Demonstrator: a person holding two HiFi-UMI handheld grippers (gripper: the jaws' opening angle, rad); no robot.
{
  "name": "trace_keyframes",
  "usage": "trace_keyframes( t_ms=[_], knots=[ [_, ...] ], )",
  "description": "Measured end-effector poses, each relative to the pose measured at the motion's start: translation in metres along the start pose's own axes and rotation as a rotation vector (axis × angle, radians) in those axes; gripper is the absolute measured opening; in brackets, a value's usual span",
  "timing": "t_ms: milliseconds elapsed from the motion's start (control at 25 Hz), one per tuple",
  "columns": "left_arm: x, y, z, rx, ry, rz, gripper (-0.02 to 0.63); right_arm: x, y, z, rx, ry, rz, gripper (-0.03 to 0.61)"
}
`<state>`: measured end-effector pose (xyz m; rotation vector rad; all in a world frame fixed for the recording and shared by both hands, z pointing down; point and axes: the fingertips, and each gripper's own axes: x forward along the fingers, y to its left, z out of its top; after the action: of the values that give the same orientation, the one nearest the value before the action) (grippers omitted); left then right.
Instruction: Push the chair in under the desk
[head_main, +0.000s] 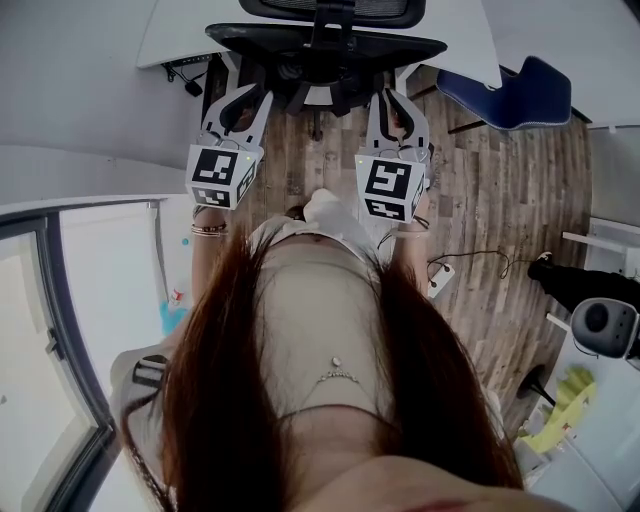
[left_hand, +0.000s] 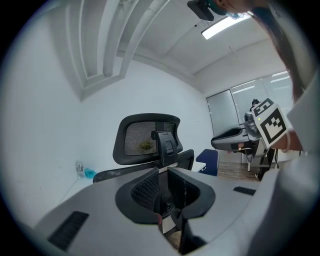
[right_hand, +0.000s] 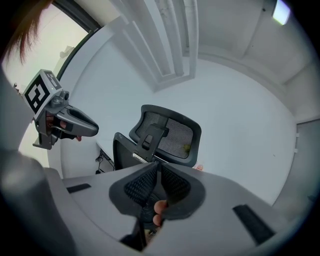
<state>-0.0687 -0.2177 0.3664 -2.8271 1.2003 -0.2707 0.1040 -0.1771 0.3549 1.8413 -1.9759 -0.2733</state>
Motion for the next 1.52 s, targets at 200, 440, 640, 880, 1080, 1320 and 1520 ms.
trace_keyframes(
  t_ms=[200, 440, 640, 880, 1080, 1320, 1520],
  knots=[
    [-0.007, -0.001, 0.002, -0.008, -0.004, 0.0, 0.043, -0.005, 0.003, 0.007, 0.012, -0.025, 0.001, 0.037],
    [-0.012, -0.001, 0.0, -0.048, 0.002, -0.01, 0.02, -0.007, 0.009, 0.006, 0.012, -0.005, 0.012, 0.028],
    [-0.013, -0.002, 0.0, -0.073, -0.001, -0.019, 0.008, -0.009, 0.008, 0.003, -0.012, 0.024, -0.009, 0.028],
    [-0.013, 0.002, -0.004, -0.087, 0.01, -0.02, 0.006, -0.005, 0.011, 0.0, -0.025, 0.049, -0.005, 0.026],
    [-0.009, 0.004, -0.004, -0.089, 0.009, -0.022, 0.006, 0.001, 0.01, -0.001, -0.03, 0.05, -0.003, 0.026],
    [-0.007, 0.01, -0.013, -0.105, 0.036, -0.013, 0.005, 0.009, 0.01, -0.001, -0.013, 0.048, 0.008, 0.026],
    [-0.008, 0.015, -0.007, -0.165, -0.007, -0.014, 0.005, 0.014, 0.009, -0.001, -0.023, 0.046, 0.014, 0.026]
  ],
)
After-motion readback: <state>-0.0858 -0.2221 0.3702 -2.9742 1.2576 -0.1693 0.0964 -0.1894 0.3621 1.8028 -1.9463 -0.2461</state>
